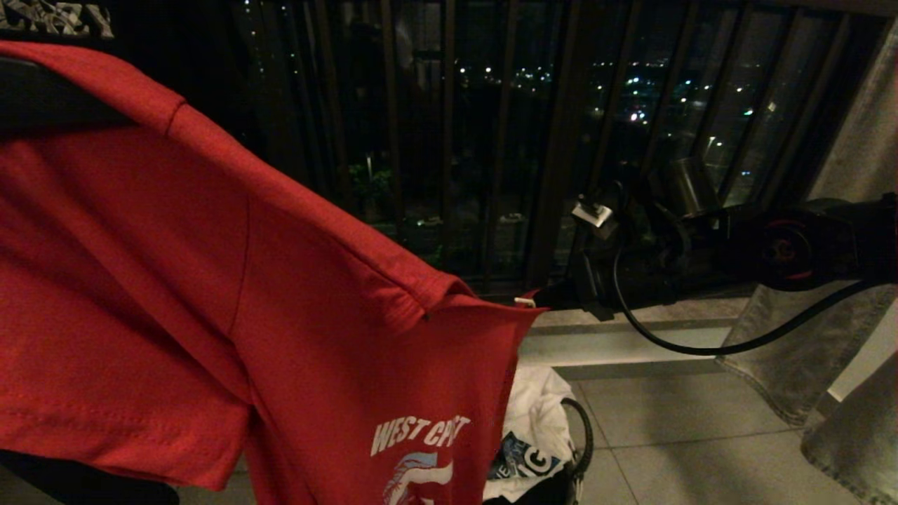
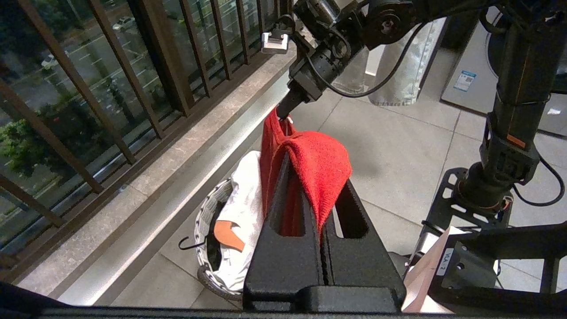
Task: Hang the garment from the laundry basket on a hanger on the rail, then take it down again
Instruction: Hang the clothes on the clothes rack
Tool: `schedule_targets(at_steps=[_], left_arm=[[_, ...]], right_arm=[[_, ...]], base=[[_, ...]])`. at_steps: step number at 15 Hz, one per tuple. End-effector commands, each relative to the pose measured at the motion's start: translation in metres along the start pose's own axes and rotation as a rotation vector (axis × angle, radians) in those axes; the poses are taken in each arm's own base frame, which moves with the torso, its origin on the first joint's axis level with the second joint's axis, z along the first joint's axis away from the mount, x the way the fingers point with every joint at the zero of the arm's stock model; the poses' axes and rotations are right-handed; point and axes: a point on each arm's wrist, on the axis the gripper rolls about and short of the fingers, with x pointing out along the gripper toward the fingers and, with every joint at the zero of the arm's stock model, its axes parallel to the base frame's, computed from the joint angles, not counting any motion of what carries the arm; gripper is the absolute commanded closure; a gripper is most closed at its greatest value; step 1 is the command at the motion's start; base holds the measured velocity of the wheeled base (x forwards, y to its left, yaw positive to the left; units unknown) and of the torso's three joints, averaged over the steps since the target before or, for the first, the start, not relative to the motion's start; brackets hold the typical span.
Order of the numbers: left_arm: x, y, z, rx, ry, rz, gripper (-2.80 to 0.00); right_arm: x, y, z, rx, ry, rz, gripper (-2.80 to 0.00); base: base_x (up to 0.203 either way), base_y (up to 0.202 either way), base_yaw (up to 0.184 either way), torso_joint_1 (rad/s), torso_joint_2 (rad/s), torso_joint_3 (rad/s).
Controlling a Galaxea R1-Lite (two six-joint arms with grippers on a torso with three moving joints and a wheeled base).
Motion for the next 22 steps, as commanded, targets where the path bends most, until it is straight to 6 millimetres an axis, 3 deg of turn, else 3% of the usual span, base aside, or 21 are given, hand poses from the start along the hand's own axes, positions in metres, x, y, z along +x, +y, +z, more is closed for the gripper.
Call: schedule_targets(at_steps=[1,5,11,19,22], left_arm=[[0.001,0.0,-0.001,-0.002,0.006,-0.003,0.0],[0.008,0.004,-0.002,-0.006,0.022,-0.007,0.0],[0.045,0.023,-0.003,-0.001,0.023,-0.016,0.0],[0.088,0.045,-0.003,0.018,0.003,-0.017,0.0],[0.095,0.049,-0.001,0.033,-0.009,-0.015,0.0]], right_arm=[[0.0,0.001,0.0,0.0,-0.001,0.003,0.0],[-0.008,-0.001,0.004,-0.002,-0.023,-0.005,0.0],[-0.027,-0.01,0.018,0.001,-0.089,-0.04,0.0],[-0.075,-0.022,0.042,0.019,-0.205,-0.118,0.0],[-0.094,-0.019,0.047,0.022,-0.239,-0.142,0.0]], base=[[0.0,0.0,0.0,0.0,0.0,0.0],[0.0,0.0,0.0,0.0,0.0,0.0],[0.0,0.0,0.0,0.0,0.0,0.0],[0.0,0.0,0.0,0.0,0.0,0.0],[0.0,0.0,0.0,0.0,0.0,0.0]])
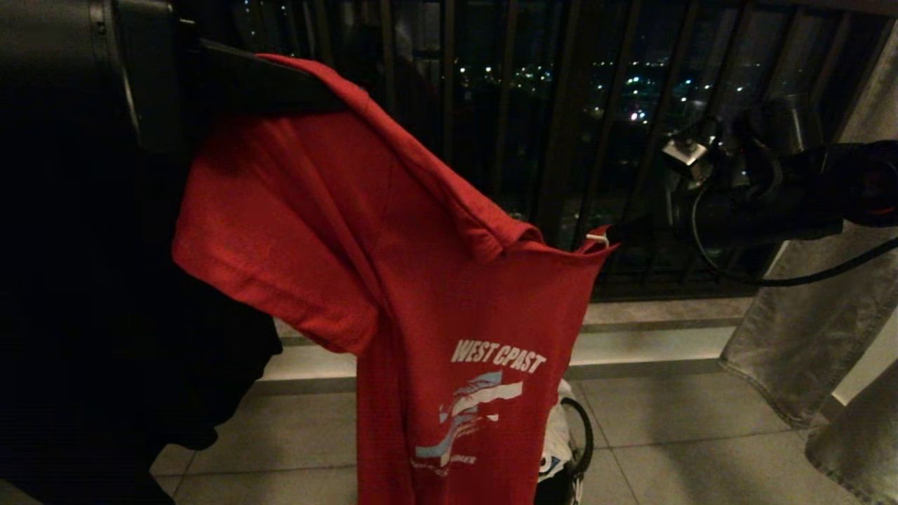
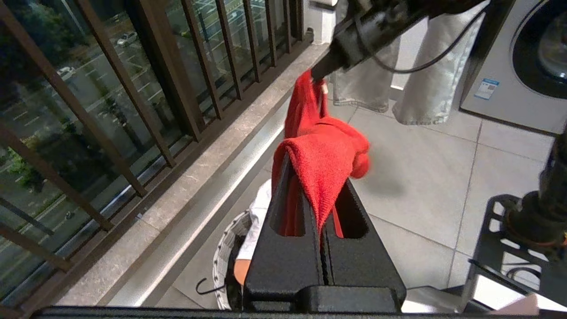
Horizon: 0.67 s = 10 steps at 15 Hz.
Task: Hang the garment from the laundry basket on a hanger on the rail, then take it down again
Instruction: Hang the clothes on the clothes rack
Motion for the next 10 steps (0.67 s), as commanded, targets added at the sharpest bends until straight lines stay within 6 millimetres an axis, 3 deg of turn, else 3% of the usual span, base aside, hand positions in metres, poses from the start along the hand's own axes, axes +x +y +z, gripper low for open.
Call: schedule_targets(at_steps=[1,5,10], left_arm=[[0.008,0.004,-0.005,-0.01,0.02,-0.005,0.0],[0.02,0.008,-0.034,-0.059,0.117,-0.009,0.0],[0.045,0.032,-0.075,-0.059,0.125,0.048,0.0]], right_arm=[[-0.01,0.004,0.004,-0.011,-0.025,0.0,0.0],[-0.012,0.005,0.004,-0.012,-0.029,-0.003,0.0],[0.005,-0.01,0.001,0.02,0.009,-0.008,0.0]], base=[[0.0,0.0,0.0,0.0,0.0,0.0],[0.0,0.0,0.0,0.0,0.0,0.0],[0.0,0.0,0.0,0.0,0.0,0.0]])
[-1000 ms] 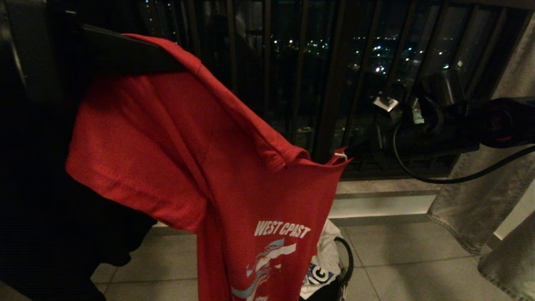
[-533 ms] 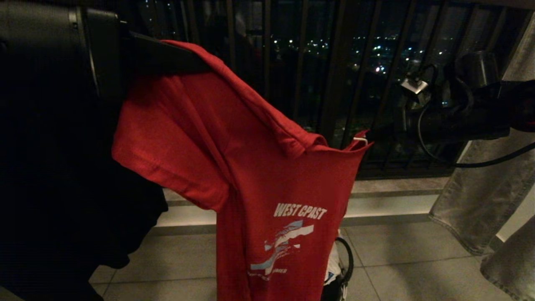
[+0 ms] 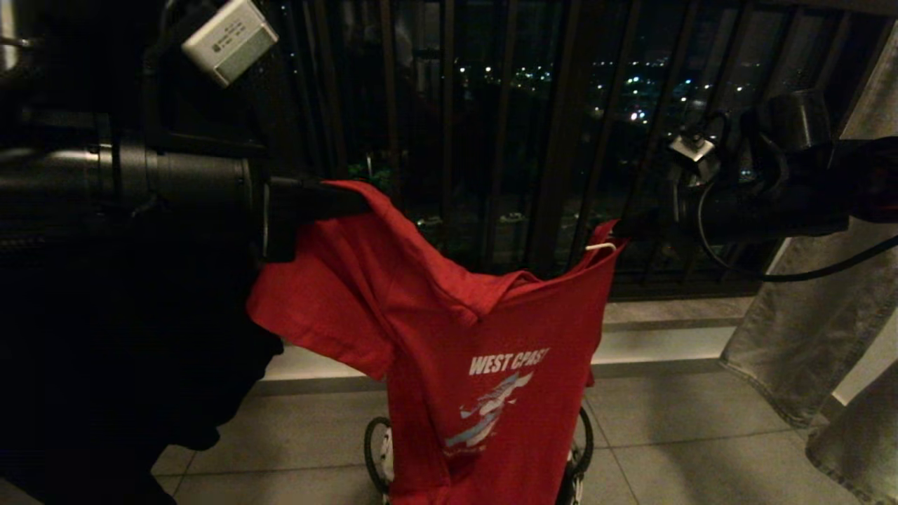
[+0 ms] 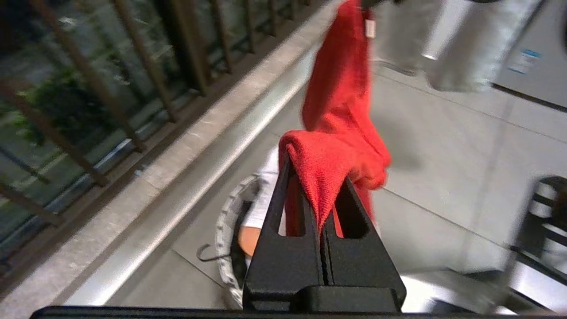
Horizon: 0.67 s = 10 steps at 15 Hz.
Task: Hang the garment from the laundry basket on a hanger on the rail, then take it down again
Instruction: Hang the clothes on the clothes rack
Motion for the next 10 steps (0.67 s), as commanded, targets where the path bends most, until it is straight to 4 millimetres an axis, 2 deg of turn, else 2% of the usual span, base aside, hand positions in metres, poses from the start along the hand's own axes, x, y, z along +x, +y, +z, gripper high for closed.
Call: schedule_targets(at_steps=[1,6,10], left_arm=[[0.01,0.009,-0.017,-0.016,0.023,0.015,0.0],[0.016,0.017,-0.055,-0.082,0.126,0.032,0.0],[0.018,0.014,-0.078,-0.131,0.193,0.018,0.0]], right_arm=[[0.011,-0.009,-0.003,0.022,0.027,0.0,0.0],[0.036,-0.02,-0.013,0.039,0.091,0.006,0.0],[0.052,-0.014,-0.027,0.038,0.132,-0.042,0.0]], base=[[0.0,0.0,0.0,0.0,0.0,0.0],[0.0,0.0,0.0,0.0,0.0,0.0],[0.0,0.0,0.0,0.0,0.0,0.0]])
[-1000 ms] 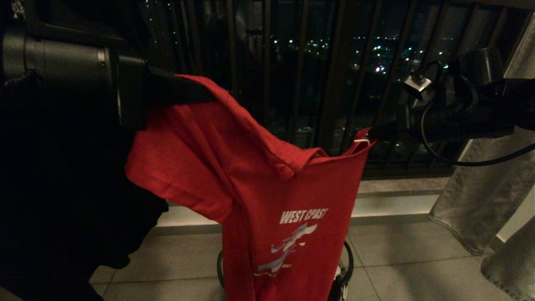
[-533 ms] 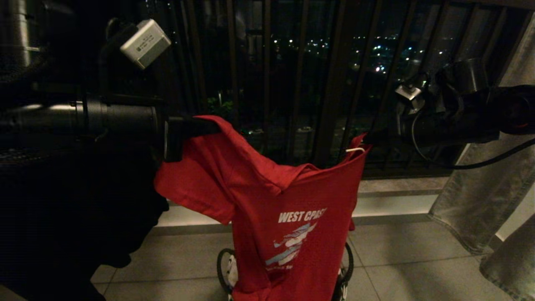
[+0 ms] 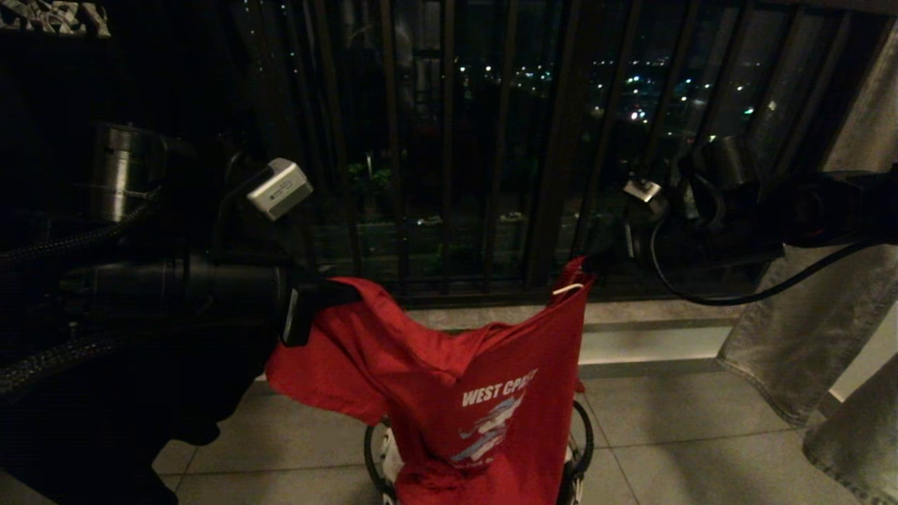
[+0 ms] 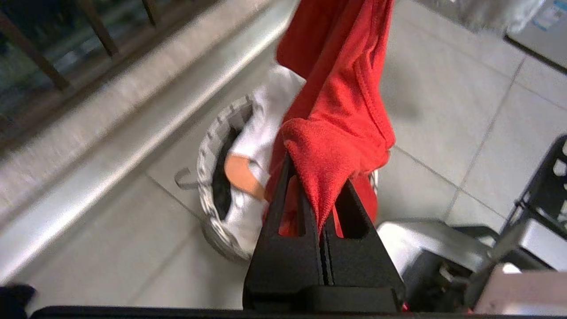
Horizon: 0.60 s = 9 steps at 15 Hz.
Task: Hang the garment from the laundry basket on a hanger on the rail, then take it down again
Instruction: Hang the clothes on the clothes rack
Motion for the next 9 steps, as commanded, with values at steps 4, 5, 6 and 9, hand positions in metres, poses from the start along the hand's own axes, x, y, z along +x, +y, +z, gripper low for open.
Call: schedule_targets(at_steps=[4,5,6,9], left_arm=[[0.004,-0.001,-0.02,-0.018,0.028,-0.005,0.0],[0.008,0.001,-0.024,-0.012,0.017,-0.002,0.0],[0.011,0.002,-0.028,-0.014,0.018,-0.001,0.0],[0.013,0.011,-0.037,-0.069,0.044,0.026,0.0]], right_arm=[[0.016,-0.003,-0.018,-0.024,0.064,-0.039,0.0],[0.018,-0.004,-0.02,-0.019,0.071,-0.042,0.0],[0.021,-0.007,-0.021,-0.013,0.079,-0.044,0.0],[0.038,-0.01,-0.023,-0.015,0.101,-0.056,0.0]], base=[[0.0,0.0,0.0,0.0,0.0,0.0],[0.0,0.0,0.0,0.0,0.0,0.0],[0.0,0.0,0.0,0.0,0.0,0.0],[0.0,0.0,0.0,0.0,0.0,0.0]])
